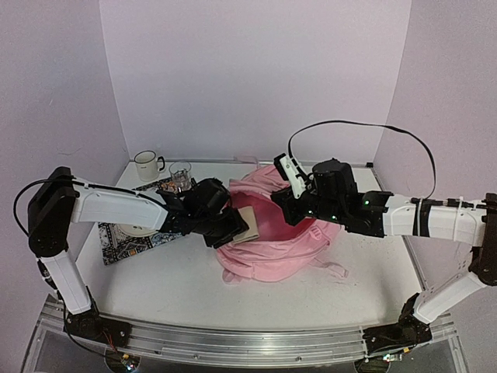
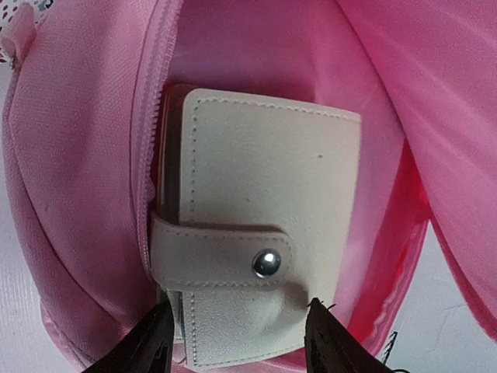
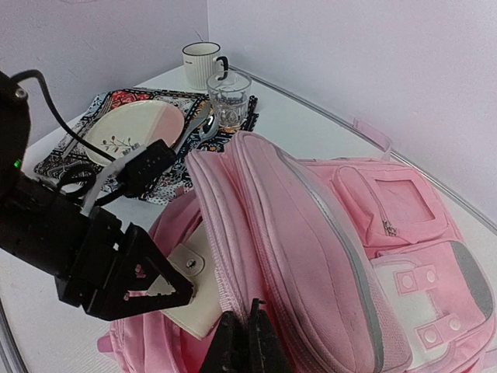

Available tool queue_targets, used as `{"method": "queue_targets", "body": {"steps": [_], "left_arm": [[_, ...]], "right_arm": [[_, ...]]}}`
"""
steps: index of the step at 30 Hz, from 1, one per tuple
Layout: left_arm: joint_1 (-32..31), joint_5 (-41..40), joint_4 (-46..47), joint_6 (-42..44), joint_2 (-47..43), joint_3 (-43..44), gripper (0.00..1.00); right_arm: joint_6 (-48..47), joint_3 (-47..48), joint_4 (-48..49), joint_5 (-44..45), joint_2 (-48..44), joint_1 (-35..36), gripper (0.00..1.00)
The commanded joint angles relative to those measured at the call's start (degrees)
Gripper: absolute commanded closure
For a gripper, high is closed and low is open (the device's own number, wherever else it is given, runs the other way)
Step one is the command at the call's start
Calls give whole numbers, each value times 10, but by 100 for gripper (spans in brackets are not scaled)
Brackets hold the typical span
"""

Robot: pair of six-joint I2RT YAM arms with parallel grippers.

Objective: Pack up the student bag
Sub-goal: Adjust the card case in the second largest pocket of the bag.

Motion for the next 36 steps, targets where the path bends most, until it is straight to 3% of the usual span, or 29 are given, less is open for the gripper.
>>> {"method": "queue_targets", "body": {"steps": [1, 9, 20, 26, 36], "left_arm": [[3, 28, 48, -9, 15, 21, 43], [4, 47, 150, -8, 25, 47, 53], [4, 42, 187, 20, 86, 122, 52], [4, 20, 186, 60, 24, 68, 38], [12, -28, 127, 144, -130, -60, 3]], "right_arm": [[14, 13, 64, -10, -20, 3, 100], [24, 12, 67, -26, -12, 4, 100], [33, 3, 68, -22, -14, 8, 100], [28, -5, 67, 1, -19, 8, 100], [17, -16, 36, 17, -11, 8, 100]]}}
